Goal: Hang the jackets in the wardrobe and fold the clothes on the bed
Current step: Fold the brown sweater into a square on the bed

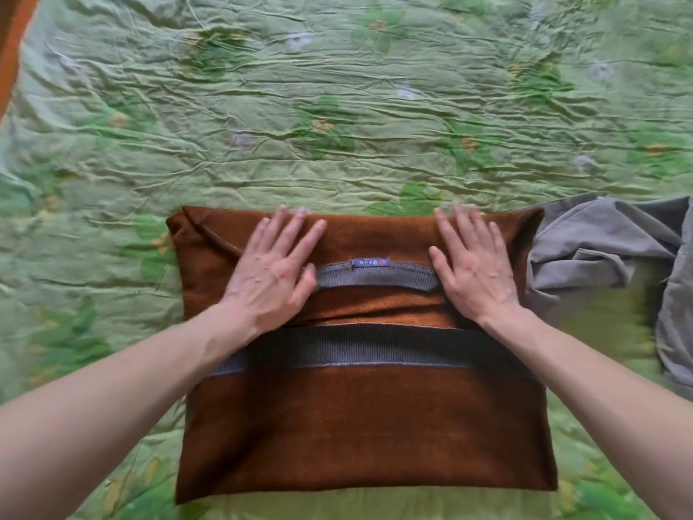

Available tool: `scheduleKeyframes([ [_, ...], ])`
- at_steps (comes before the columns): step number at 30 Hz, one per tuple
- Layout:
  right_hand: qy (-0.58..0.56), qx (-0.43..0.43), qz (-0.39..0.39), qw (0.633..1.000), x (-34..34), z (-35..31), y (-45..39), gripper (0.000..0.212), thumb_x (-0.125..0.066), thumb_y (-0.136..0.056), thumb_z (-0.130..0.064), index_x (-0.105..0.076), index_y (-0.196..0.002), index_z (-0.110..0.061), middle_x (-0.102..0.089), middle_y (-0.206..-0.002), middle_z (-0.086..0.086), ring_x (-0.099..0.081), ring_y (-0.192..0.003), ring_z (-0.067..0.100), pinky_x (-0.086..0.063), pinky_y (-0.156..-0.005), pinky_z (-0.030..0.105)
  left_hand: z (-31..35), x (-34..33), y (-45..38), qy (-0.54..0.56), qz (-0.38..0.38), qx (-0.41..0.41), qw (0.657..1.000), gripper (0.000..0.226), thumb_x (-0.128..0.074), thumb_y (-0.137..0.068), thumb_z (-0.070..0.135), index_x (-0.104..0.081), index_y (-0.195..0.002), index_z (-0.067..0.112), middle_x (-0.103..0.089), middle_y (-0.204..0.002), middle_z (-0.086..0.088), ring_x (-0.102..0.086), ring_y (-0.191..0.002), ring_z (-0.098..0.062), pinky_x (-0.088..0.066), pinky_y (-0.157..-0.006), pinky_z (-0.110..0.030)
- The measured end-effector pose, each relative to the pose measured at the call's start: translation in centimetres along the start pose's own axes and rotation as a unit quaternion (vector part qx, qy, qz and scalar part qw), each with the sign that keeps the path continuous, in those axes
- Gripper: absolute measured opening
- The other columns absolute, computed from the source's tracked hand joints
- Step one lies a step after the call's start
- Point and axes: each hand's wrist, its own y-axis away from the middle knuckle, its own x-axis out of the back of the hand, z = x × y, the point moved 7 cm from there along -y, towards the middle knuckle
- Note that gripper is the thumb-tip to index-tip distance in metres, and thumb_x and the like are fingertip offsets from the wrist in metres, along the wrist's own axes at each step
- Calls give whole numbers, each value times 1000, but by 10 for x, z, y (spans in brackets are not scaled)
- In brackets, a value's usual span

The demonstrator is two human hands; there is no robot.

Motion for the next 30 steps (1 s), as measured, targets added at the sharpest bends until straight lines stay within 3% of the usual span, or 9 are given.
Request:
scheduleKeyframes([
  [3, -17, 116, 29, 993, -6, -34, 12, 58, -36, -108, -43, -31, -163, -24, -23, -171, 2, -19, -159, 23, -18, -128, 46, 49, -22, 1, -8, -5, -8, 1000, 70, -30, -103, 57, -18, -166, 31, -13, -175, -4, -5, -162, -31, -11, -127, -60],
  [8, -6, 86, -50, 995, -30, -31, 15, 61, -25, -107, -53, -21, -165, -32, -14, -173, -5, -11, -160, 18, -13, -129, 44, 54, -44, -3, -76, -40, -5, 996, 77, -30, -99, 65, -10, -167, 34, -4, -176, -6, -2, -161, -39, -8, -122, -69],
  [13, -73, 84, -110, 988, -19, -26, 18, 64, -19, -105, -59, -18, -165, -36, -7, -174, -10, -1, -160, 11, -7, -130, 43, 55, -37, 0, -60, -62, -8, 996, 73, -25, -101, 65, -12, -166, 36, -7, -176, -3, -1, -161, -35, -8, -125, -65],
  [17, -101, 73, -40, 991, 5, -5, 52, 61, -32, -108, -51, -28, -164, -26, -19, -172, -2, -11, -160, 14, -17, -129, 45, 51, -21, 22, -29, -23, -25, 999, 69, -34, -106, 53, -17, -167, 27, -11, -175, -7, -4, -162, -30, -11, -127, -60],
  [19, -71, 81, 35, 994, 17, 6, 86, 57, -49, -106, -33, -38, -159, -15, -26, -170, 7, -20, -159, 22, -26, -125, 50, 56, -14, 50, -13, 25, -101, 995, 68, -49, -105, 41, -27, -165, 17, -19, -172, -15, -14, -160, -34, -18, -125, -63],
  [21, -48, 112, 87, 989, 17, 11, 128, 53, -56, -98, -11, -50, -151, -8, -35, -164, 15, -31, -154, 30, -34, -120, 54, 66, -14, 90, -1, 56, -233, 971, 60, -55, -102, 32, -41, -158, 14, -33, -166, -18, -27, -157, -36, -23, -124, -64],
  [24, 12, 221, 66, 973, -6, 8, 195, 48, -48, -98, -1, -54, -145, -11, -51, -149, 13, -52, -139, 33, -35, -120, 46, 72, -30, 156, -32, -15, -361, 932, 61, -58, -97, 40, -49, -155, 20, -47, -159, -9, -43, -149, -28, -20, -127, -52],
  [27, 17, 226, -9, 974, -19, 12, 228, 52, -45, -101, -11, -48, -153, -16, -55, -141, 10, -58, -129, 31, -35, -116, 41, 59, -38, 199, -53, -123, -340, 931, 82, -62, -89, 59, -41, -160, 23, -47, -160, -4, -50, -144, -22, -20, -124, -44],
  [30, 8, 218, -56, 974, -14, 13, 243, 62, -46, -104, -43, -41, -157, -11, -40, -162, 14, -39, -150, 31, -32, -121, 46, 43, -33, 218, -59, -152, -292, 942, 99, -59, -83, 72, -36, -162, 16, -35, -167, -12, -34, -154, -29, -22, -123, -52],
])
